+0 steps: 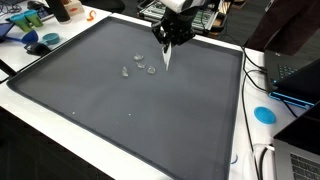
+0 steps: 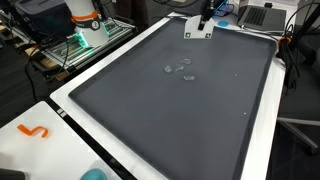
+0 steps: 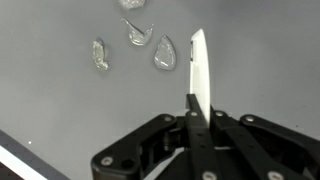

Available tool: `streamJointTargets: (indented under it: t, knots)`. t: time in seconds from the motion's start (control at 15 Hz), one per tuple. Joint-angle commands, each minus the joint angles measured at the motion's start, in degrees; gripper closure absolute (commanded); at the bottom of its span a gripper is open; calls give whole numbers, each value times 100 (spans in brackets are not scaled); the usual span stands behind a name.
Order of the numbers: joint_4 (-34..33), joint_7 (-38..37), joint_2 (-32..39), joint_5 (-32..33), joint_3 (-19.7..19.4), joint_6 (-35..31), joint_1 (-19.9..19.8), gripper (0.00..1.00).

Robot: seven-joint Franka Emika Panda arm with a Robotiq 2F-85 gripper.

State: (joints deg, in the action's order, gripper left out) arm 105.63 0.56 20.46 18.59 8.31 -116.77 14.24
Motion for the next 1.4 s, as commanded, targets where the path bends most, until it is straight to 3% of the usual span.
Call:
streamJointTargets:
  t: [0.0, 1.33]
  knots:
    - [-220, -311, 216, 154, -34, 79, 142, 99]
    - [-870, -494, 654, 186, -177, 200, 235, 99]
